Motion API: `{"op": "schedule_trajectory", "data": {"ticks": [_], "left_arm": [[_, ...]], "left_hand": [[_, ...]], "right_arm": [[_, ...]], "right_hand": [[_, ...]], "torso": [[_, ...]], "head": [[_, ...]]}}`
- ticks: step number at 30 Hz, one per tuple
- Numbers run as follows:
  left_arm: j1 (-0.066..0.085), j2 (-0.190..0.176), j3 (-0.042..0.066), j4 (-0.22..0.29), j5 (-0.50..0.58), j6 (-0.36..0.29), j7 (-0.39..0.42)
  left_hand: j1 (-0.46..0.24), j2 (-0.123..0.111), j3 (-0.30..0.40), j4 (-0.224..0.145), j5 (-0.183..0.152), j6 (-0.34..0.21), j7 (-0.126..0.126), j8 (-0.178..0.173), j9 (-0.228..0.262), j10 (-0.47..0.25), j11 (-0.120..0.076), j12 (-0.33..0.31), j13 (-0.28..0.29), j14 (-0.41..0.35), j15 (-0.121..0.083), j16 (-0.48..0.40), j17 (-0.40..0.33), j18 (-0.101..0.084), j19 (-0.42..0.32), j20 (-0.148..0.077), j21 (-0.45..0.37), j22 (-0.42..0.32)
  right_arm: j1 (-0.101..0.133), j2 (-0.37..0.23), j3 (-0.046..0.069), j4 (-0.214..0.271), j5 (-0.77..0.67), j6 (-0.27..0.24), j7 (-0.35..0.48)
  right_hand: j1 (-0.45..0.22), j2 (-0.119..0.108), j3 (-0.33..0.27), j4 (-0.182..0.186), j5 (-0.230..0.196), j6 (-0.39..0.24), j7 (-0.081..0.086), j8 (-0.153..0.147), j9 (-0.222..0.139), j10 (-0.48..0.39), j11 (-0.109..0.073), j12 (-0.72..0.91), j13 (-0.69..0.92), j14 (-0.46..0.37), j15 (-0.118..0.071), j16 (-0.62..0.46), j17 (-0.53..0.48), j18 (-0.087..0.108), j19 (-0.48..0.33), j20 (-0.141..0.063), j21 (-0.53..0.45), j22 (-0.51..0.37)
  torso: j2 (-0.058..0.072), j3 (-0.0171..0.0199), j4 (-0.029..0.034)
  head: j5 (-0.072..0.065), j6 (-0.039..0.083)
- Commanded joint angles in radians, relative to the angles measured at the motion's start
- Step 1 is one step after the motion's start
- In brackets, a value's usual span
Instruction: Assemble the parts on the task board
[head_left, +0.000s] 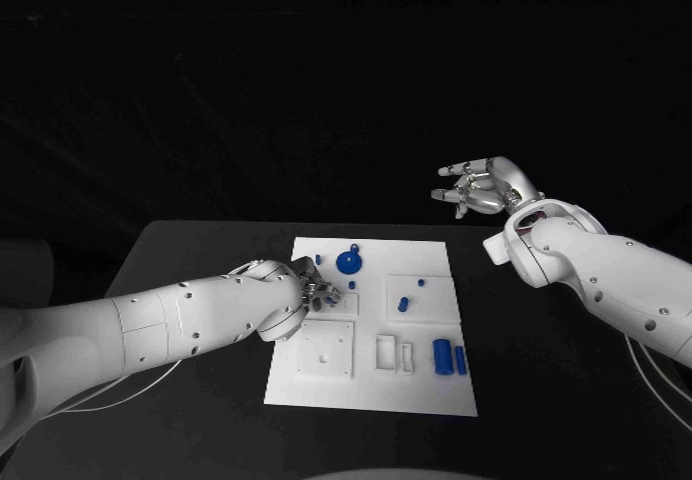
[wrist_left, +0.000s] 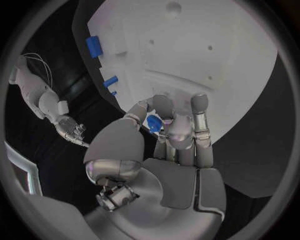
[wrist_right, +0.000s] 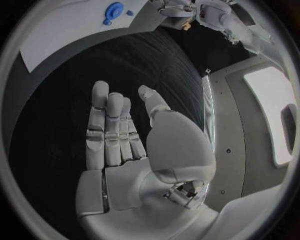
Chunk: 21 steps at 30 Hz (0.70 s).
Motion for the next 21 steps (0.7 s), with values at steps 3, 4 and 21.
{"op": "schedule_trajectory", "data": {"ticks": [3,4,21], "left_arm": [[-0.005,0.002,0.000,0.001,-0.019,0.037,-0.002],[-0.006,0.002,0.000,0.000,-0.022,0.038,-0.002],[-0.010,0.012,0.000,-0.018,-0.029,0.045,-0.006]], "left_hand": [[0.014,0.004,0.030,-0.028,0.004,0.205,-0.118,0.003,-0.003,0.042,-0.007,0.003,0.001,0.006,-0.003,-0.003,0.001,0.008,-0.002,0.001,0.005,0.017],[0.014,0.004,0.030,-0.028,0.004,0.205,-0.118,0.003,-0.003,0.042,-0.007,0.003,0.001,0.006,-0.003,-0.003,0.001,0.008,-0.002,0.001,0.005,0.017],[0.017,0.004,0.029,-0.026,-0.001,0.204,-0.118,0.002,-0.011,0.041,-0.007,0.007,0.006,0.006,-0.006,0.004,0.009,0.010,0.000,-0.001,0.012,0.018]], "right_arm": [[0.000,0.002,0.001,-0.002,0.002,0.017,0.011],[0.000,0.002,0.001,-0.002,0.002,0.018,0.011],[0.000,0.005,0.001,-0.004,0.002,0.023,0.011]], "right_hand": [[-0.011,0.002,0.007,0.002,0.005,0.001,0.002,-0.003,0.001,-0.006,0.003,0.006,-0.002,-0.007,0.001,0.003,-0.001,0.014,-0.004,0.004,0.003,0.001],[-0.011,0.002,0.007,0.002,0.005,0.001,0.002,-0.003,0.001,-0.006,0.003,0.006,-0.002,-0.007,0.001,0.003,-0.001,0.014,-0.004,0.004,0.003,0.001],[-0.009,0.003,0.006,0.001,0.005,0.001,0.002,-0.003,0.001,-0.006,0.003,0.007,-0.001,-0.007,0.001,0.004,-0.001,0.014,-0.004,0.003,0.003,0.001]], "torso": [[0.000,-0.0001,-0.0011],[0.000,0.0000,-0.0013],[0.000,0.0009,-0.0013]], "head": [[0.001,0.001],[0.001,0.000],[0.000,-0.002]]}}
